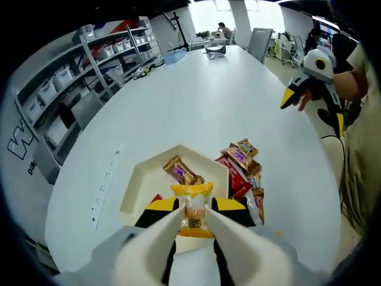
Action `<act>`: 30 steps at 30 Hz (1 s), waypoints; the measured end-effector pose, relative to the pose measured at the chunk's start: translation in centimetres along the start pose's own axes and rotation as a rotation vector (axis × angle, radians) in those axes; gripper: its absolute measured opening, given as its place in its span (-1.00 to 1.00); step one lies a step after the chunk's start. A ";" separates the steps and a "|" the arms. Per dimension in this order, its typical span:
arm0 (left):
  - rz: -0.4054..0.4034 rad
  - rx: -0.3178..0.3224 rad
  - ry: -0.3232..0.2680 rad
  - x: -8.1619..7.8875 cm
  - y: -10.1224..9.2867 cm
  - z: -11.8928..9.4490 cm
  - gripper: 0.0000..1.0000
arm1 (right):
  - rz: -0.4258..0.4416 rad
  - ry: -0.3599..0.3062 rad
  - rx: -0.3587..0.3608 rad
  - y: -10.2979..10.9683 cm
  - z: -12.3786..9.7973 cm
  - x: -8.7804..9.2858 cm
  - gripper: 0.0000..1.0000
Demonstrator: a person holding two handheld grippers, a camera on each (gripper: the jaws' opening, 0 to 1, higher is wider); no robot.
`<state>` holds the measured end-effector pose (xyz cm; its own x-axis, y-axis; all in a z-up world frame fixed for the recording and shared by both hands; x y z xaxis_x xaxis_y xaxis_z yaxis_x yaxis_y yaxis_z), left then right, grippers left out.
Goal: Place the target food into the container with the food tongs after gripping and lifting it, then release it inside without dropping or visibly crushing the food.
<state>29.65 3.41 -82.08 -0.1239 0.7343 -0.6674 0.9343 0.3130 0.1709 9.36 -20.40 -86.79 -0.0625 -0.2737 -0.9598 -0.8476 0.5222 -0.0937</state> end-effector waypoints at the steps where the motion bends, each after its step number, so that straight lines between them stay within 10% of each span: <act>1: -0.003 0.000 -0.001 0.0 0.1 0.1 -0.59 | 0.000 -0.001 0.000 0.0 0.0 0.0 0.64; 30: -0.015 -0.008 0.050 0.9 1.0 1.1 -0.55 | 0.005 0.007 0.002 0.0 -0.1 0.4 0.63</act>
Point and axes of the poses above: the point that each gripper's makers call its tool centre point, and the gripper's own axes: z roughly forward along the fingers, y roughly to its left, x roughly out of its underside, the point moved 9 cm from there along -z, roughly backward along the fingers, and after that the axes turned 6 degrees about -z, right-handed, at the moved point
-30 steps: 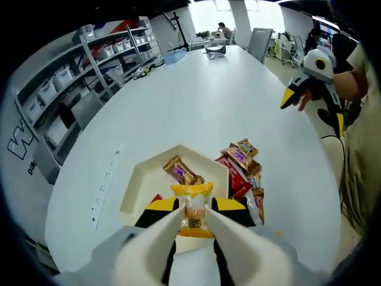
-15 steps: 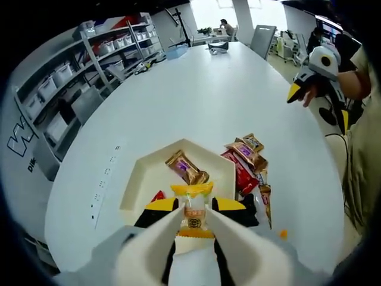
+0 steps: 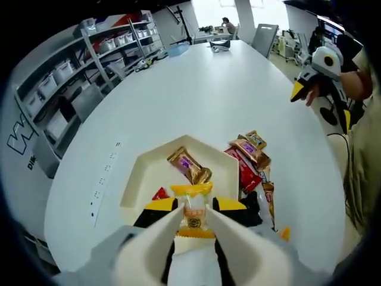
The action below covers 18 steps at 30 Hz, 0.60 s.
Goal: Place the target food into the container with the food tongs after gripping and lifting it, then release it inside without dropping or visibly crushing the food.
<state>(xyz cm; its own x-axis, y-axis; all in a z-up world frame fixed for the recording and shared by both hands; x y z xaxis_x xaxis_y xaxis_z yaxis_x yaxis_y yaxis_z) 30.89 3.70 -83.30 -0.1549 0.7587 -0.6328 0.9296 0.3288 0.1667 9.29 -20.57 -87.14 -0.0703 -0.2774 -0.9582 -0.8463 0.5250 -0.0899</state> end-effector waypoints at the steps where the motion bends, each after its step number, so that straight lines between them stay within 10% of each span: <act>1: -0.002 0.000 0.004 0.1 0.0 0.0 -0.54 | 0.000 -0.001 0.000 0.0 0.0 0.0 0.63; 18: -0.013 -0.008 0.013 0.5 0.2 -0.1 -0.54 | 0.001 -0.002 0.000 0.1 0.1 0.0 0.64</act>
Point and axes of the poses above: the point that each gripper's makers call its tool centre point, and the gripper's own axes: z roughly forward along the fingers, y roughly to its left, x roughly out of its underside, the point moved 9 cm from there along -z, roughly backward along the fingers, and after that the axes turned 6 degrees about -z, right-handed, at the moved point
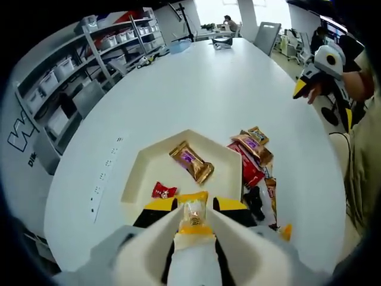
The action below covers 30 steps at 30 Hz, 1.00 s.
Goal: Place the target food into the container with the food tongs after gripping and lifting it, then release it inside without dropping or visibly crushing the food.
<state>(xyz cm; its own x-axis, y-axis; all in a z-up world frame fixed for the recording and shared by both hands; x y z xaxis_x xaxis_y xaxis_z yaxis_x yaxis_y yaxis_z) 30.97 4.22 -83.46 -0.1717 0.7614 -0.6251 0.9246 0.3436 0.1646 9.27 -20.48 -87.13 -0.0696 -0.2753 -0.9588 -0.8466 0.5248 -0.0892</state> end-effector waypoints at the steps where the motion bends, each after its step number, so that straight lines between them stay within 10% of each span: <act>1: -0.001 -0.001 0.000 0.0 0.0 0.0 -0.54 | -0.001 0.000 0.000 0.0 0.0 0.0 0.64; 30: -0.029 -0.018 -0.010 0.9 -0.6 -1.8 -0.55 | -0.016 -0.003 -0.016 0.5 0.6 -0.6 0.64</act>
Point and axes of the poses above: the point that each gripper's makers call its tool centre point, and the gripper's own axes: z roughly forward along the fingers, y roughly to its left, x roughly out of its underside, the point moved 9 cm from there along -z, roughly backward along the fingers, and after that the axes turned 6 degrees about -z, right-handed, at the moved point
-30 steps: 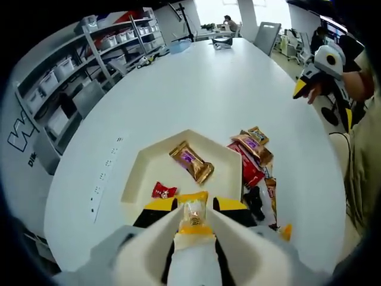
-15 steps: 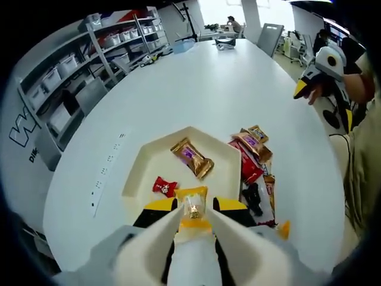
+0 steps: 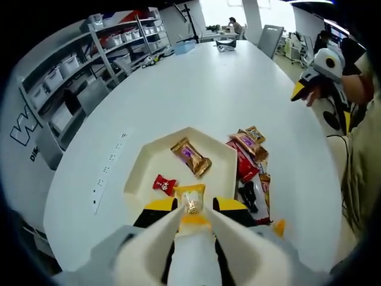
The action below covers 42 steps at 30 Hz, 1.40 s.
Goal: Place the target food into the container with the food tongs after gripping and lifting it, then release it inside without dropping or visibly crushing the food.
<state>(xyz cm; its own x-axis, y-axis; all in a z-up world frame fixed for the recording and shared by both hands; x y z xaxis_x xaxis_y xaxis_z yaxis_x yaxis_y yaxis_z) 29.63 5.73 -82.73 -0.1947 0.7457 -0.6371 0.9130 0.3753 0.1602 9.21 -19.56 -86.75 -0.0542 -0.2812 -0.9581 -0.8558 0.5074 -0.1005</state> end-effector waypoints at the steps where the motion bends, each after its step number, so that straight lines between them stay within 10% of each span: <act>1: 0.000 0.000 0.000 0.0 -0.1 -0.1 -0.55 | 0.000 -0.001 -0.001 0.0 0.1 0.0 0.64; 42: -0.021 0.011 -0.012 1.8 -4.3 -3.4 -0.55 | -0.011 -0.009 -0.038 1.1 1.5 -0.6 0.64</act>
<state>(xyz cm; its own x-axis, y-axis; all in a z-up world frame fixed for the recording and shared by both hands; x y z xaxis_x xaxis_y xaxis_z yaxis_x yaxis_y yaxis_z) 24.19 7.31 -81.98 -0.2098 0.7313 -0.6490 0.9127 0.3845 0.1382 9.11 -17.58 -86.65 -0.0403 -0.2787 -0.9595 -0.8753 0.4730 -0.1006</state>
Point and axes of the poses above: the point that each gripper's makers call its tool centre point, and the gripper's own axes: z roughly forward along the fingers, y roughly to its left, x roughly out of its underside, the point moved 9 cm from there along -z, roughly backward along the fingers, and after that the axes turned 6 degrees about -z, right-handed, at the moved point
